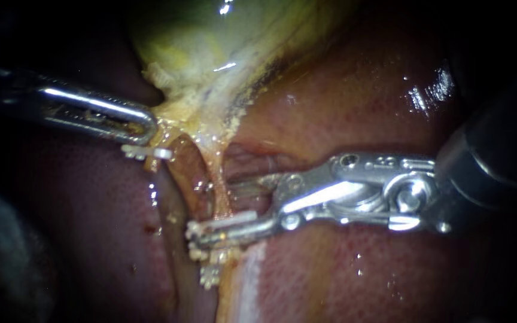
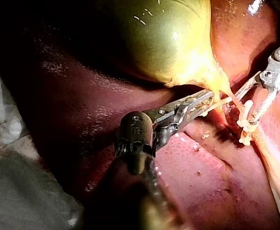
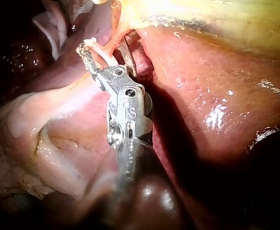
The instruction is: Going back second clip right tube
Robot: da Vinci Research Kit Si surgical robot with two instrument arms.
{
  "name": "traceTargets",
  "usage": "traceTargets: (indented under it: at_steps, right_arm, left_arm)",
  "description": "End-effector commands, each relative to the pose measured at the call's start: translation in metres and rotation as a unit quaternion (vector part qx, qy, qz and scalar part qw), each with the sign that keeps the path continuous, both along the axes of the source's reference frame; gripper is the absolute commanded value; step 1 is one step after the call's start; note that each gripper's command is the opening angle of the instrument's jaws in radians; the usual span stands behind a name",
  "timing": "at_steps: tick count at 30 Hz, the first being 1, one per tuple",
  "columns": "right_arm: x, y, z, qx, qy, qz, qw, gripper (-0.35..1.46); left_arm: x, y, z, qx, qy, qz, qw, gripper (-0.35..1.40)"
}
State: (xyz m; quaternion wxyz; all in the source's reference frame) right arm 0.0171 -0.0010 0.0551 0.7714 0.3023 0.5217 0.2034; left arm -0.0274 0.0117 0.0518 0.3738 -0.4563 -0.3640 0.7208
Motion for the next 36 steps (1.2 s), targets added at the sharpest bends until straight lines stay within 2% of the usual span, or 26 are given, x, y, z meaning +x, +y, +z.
traceTargets:
  at_steps: [1,5,9,14,22,26,30,36]
  right_arm:
    - [-0.0004,0.0001,-0.0001,-0.010,0.000,-0.002,1.0000,0.49]
    - [-0.0022,0.0002,-0.0004,-0.048,0.008,-0.001,0.9988,0.49]
    - [-0.0047,0.0006,-0.0014,-0.095,0.017,-0.002,0.9953,0.49]
    - [-0.0077,0.0011,-0.0025,-0.126,0.017,-0.002,0.9918,0.50]
    - [-0.0112,0.0015,-0.0035,-0.159,-0.016,-0.041,0.9862,0.50]
    - [-0.0121,0.0015,-0.0036,-0.163,-0.018,-0.045,0.9854,0.50]
    - [-0.0124,0.0016,-0.0038,-0.162,-0.018,-0.045,0.9855,0.50]
    - [-0.0125,0.0016,-0.0039,-0.165,-0.016,-0.047,0.9851,0.50]
  left_arm:
    - [0.0000,0.0000,0.0000,0.000,0.000,0.000,1.0000,-0.35]
    - [0.0000,0.0000,0.0000,-0.001,0.001,-0.001,1.0000,-0.35]
    - [0.0000,0.0000,0.0000,-0.001,0.001,-0.001,1.0000,-0.35]
    - [0.0000,0.0000,0.0000,-0.001,0.001,-0.001,1.0000,-0.35]
    - [0.0001,0.0000,0.0000,-0.001,0.001,-0.001,1.0000,-0.35]
    - [-0.0001,0.0000,0.0003,-0.001,0.000,-0.002,1.0000,-0.35]
    - [-0.0009,-0.0001,0.0011,-0.003,0.004,-0.002,1.0000,-0.35]
    - [-0.0030,-0.0007,0.0034,-0.007,0.012,0.004,0.9999,-0.35]
